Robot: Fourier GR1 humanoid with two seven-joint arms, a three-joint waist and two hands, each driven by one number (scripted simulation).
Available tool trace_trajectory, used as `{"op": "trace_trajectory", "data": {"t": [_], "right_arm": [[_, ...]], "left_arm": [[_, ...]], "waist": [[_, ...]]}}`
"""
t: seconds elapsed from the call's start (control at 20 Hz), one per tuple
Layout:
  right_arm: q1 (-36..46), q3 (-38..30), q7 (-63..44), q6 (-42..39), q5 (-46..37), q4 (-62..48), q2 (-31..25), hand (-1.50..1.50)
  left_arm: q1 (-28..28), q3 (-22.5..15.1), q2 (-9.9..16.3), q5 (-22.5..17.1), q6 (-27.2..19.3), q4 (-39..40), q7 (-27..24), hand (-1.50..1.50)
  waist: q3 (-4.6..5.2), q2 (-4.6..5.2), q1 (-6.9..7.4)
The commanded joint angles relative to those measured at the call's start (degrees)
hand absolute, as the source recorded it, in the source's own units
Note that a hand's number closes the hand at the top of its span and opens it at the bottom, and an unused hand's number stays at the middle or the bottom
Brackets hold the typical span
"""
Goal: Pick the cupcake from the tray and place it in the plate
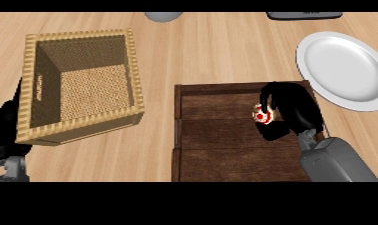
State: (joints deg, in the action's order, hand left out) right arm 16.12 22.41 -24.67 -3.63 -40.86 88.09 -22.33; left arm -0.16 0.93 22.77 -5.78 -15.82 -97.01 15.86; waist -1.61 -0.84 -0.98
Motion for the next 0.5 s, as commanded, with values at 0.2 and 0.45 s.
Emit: {"op": "trace_trajectory", "data": {"t": [0.2,0.45], "right_arm": [[1.3,-5.1,27.8,-0.3,6.8,-0.6,-12.0,1.50],[0.5,-16.2,33.7,5.7,13.0,-0.1,-13.4,1.50]], "left_arm": [[1.1,-7.5,-6.1,1.7,1.3,5.2,0.1,0.00],[1.6,-5.4,-6.0,0.8,1.7,5.0,1.1,0.00]], "waist": [[1.49,1.67,-0.97],[1.50,1.27,-1.85]]}}
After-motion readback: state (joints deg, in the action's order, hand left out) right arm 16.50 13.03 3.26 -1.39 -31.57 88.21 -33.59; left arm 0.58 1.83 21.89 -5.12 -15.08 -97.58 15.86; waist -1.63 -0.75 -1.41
